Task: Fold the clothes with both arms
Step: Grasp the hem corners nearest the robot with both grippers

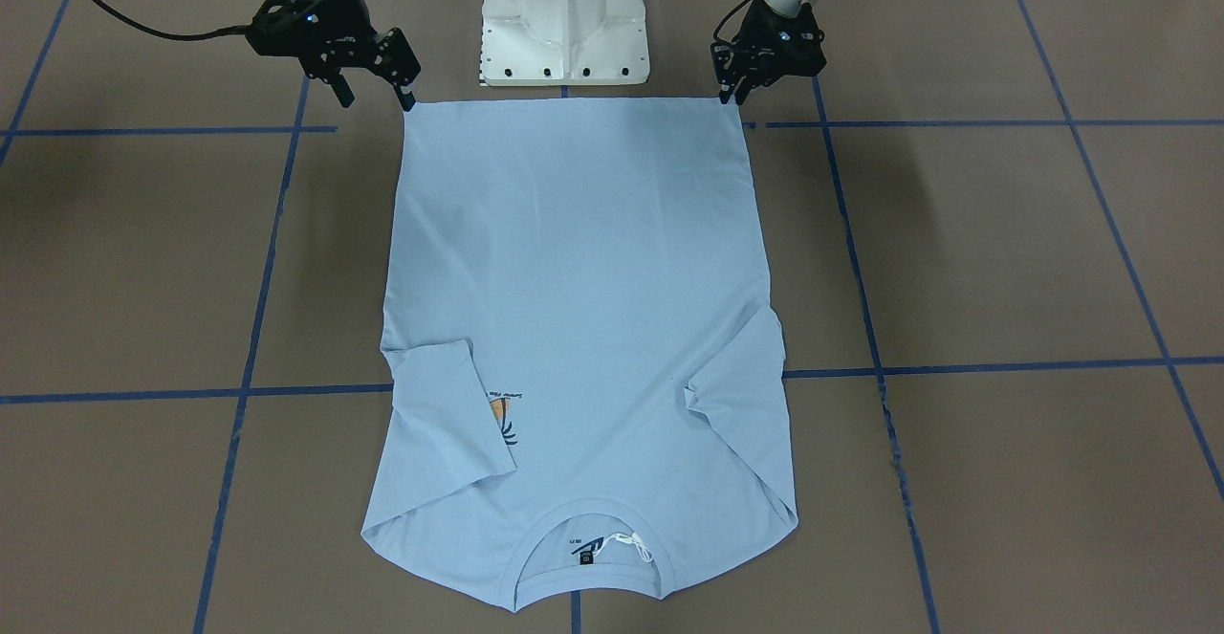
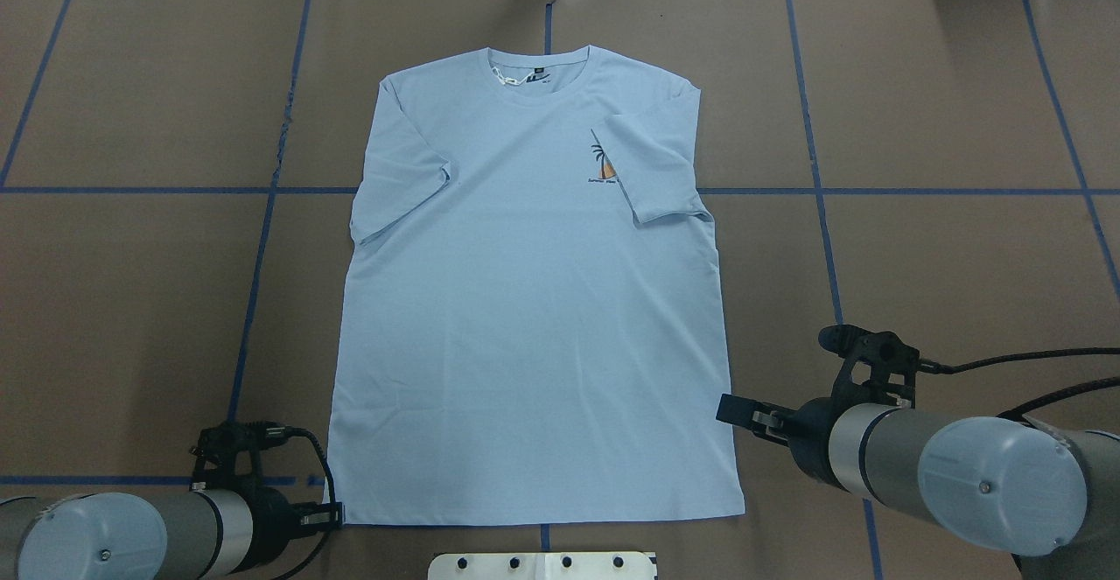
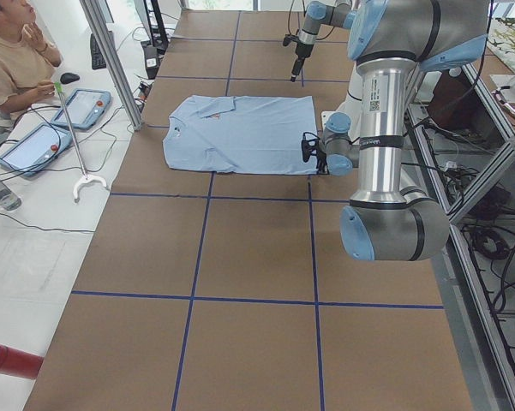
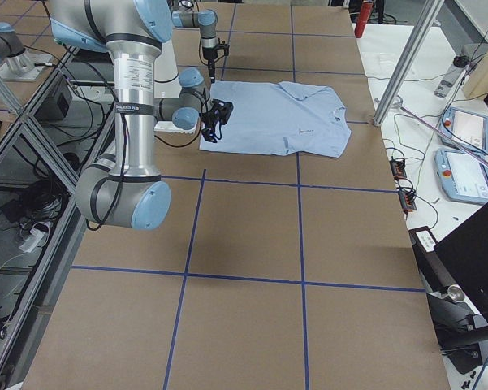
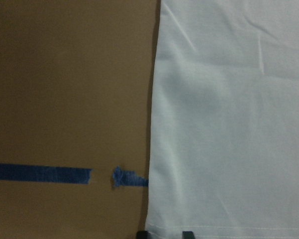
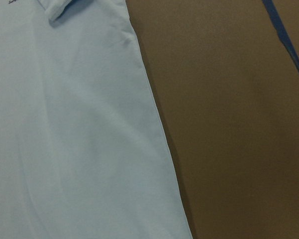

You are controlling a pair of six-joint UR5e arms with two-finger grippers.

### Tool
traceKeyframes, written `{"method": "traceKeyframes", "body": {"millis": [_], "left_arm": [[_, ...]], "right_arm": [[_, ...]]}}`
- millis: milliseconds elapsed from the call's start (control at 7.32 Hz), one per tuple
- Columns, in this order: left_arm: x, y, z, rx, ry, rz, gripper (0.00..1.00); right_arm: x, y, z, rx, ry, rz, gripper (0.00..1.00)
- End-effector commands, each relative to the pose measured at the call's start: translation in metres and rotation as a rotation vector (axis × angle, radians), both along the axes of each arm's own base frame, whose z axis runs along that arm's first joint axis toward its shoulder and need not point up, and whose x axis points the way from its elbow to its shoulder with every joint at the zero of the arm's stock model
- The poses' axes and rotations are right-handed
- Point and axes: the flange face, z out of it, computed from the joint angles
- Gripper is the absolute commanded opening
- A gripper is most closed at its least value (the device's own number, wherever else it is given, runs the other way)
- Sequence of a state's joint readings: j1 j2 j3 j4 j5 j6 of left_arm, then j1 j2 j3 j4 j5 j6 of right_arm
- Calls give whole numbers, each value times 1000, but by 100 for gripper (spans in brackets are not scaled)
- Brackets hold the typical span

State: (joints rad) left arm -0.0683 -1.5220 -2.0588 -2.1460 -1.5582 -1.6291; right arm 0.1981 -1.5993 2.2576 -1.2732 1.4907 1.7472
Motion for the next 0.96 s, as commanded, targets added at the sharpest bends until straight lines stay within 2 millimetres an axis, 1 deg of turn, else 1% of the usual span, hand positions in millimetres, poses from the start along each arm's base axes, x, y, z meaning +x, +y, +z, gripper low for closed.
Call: {"method": "traceKeyframes", "body": {"millis": [0, 137, 273, 410, 547, 683, 820], "left_arm": [[0, 0, -1, 1, 2, 0, 0], [0, 0, -3, 1, 7, 0, 0], [-4, 0, -12, 2, 24, -2, 0], [-13, -1, -29, 4, 59, -4, 0], [-16, -1, -36, 4, 74, -4, 0], [-15, 0, -39, -1, 81, -6, 0], [-15, 0, -40, -4, 83, -7, 0]], "right_arm": [[-2, 2, 2, -1, 4, -4, 99], [-4, 5, 6, -2, 14, -11, 99], [-11, 13, 10, 7, 25, 1, 99], [-28, 27, 21, -14, 31, 64, 97], [-39, 40, 27, -19, 34, 95, 95], [-48, 53, 31, -7, 40, 106, 86], [-62, 68, 44, -52, 48, 121, 81]]}}
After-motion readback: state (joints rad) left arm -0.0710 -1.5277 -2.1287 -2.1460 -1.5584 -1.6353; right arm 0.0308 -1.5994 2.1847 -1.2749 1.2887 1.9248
